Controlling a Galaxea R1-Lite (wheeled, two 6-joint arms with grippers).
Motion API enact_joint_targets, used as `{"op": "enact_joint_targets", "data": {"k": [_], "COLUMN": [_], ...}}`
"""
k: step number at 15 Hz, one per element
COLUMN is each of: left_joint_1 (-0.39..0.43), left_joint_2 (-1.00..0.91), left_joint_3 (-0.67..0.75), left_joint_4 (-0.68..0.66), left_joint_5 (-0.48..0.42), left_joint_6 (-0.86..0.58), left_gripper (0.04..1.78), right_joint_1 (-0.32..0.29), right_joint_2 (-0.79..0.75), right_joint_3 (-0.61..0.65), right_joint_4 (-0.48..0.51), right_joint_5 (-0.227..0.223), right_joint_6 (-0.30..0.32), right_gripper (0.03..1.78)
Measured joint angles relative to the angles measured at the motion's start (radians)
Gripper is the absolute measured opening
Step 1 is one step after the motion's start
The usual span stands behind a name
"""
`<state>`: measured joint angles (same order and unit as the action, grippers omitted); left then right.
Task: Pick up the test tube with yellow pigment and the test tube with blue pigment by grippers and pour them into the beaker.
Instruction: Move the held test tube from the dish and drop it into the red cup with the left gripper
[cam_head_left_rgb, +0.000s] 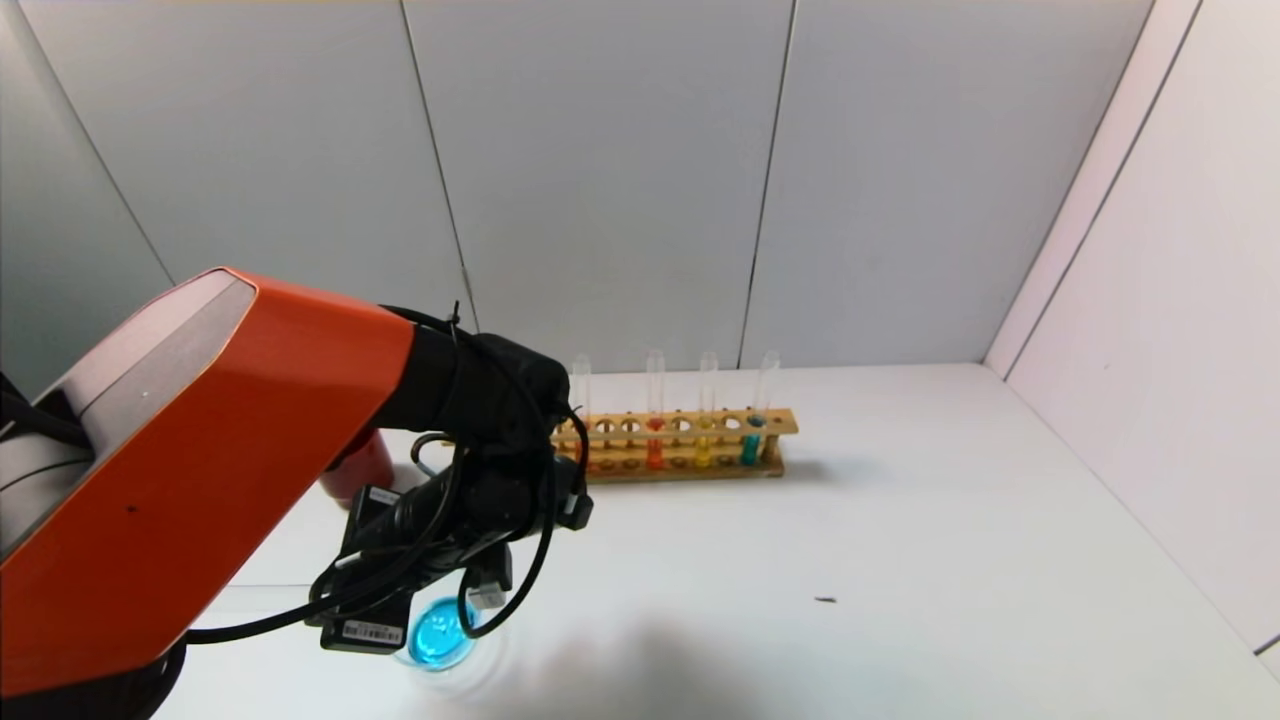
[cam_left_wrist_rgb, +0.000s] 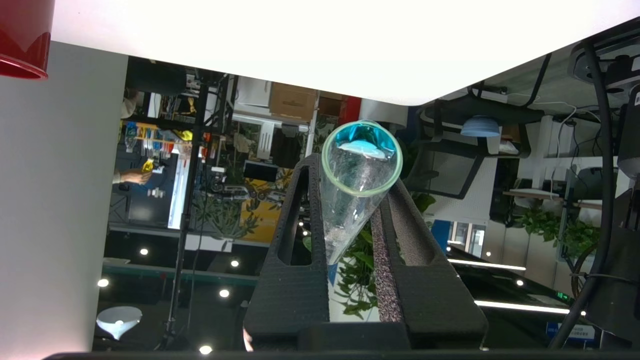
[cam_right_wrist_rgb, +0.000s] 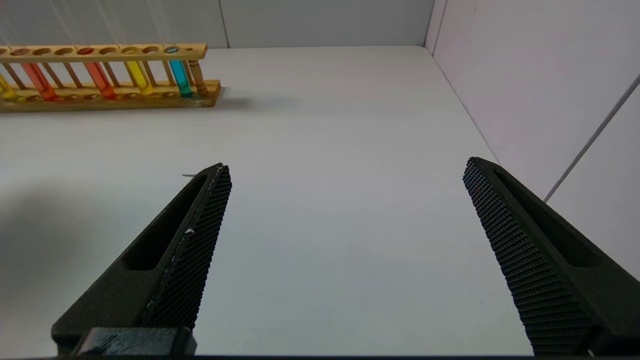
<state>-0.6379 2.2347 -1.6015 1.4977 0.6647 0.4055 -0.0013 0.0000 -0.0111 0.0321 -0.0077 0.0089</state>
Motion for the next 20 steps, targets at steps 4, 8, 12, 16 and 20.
{"op": "enact_joint_targets", "data": {"k": [4, 8, 12, 16, 20], "left_joint_1": [-0.004, -0.01, -0.013, -0.018, -0.015], "left_joint_2": [0.018, 0.022, 0.021, 0.015, 0.007], "left_joint_3": [-0.018, -0.019, -0.017, -0.005, 0.001], "left_joint_4": [0.001, 0.002, 0.004, 0.005, 0.005], "left_joint_5": [0.0, 0.0, 0.0, -0.001, -0.001], "left_joint_6": [-0.003, -0.003, -0.003, -0.005, -0.006], "left_gripper": [0.31, 0.31, 0.31, 0.31, 0.31], "right_joint_1": [0.0, 0.0, 0.0, 0.0, 0.0], "right_joint_2": [0.0, 0.0, 0.0, 0.0, 0.0], "right_joint_3": [0.0, 0.0, 0.0, 0.0, 0.0], "right_joint_4": [0.0, 0.0, 0.0, 0.0, 0.0], "right_joint_5": [0.0, 0.0, 0.0, 0.0, 0.0], "right_joint_6": [0.0, 0.0, 0.0, 0.0, 0.0], "right_gripper": [1.7, 1.7, 1.7, 1.7, 1.7]}}
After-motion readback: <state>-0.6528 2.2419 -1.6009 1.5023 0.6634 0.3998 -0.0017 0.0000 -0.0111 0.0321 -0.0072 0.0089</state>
